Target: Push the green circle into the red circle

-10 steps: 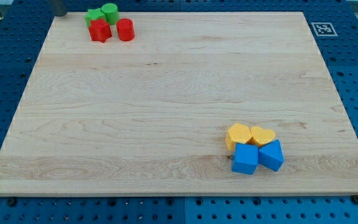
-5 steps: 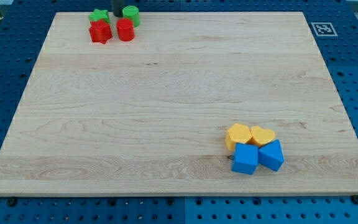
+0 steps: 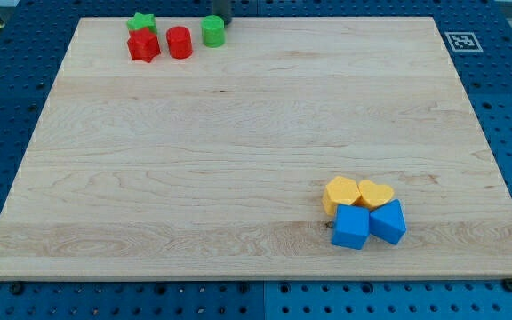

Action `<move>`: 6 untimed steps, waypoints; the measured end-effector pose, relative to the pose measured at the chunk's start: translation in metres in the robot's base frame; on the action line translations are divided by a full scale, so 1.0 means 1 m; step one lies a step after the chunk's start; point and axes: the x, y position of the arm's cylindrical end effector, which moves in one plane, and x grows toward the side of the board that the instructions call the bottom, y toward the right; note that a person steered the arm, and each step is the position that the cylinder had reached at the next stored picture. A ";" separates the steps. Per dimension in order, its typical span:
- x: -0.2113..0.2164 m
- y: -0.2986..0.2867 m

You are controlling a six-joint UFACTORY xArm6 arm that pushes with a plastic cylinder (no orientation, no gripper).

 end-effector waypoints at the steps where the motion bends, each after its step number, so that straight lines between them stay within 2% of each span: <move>1: 0.027 0.008; 3: 0.035 -0.040; 4: 0.035 -0.043; 5: 0.029 -0.020; 6: 0.026 0.057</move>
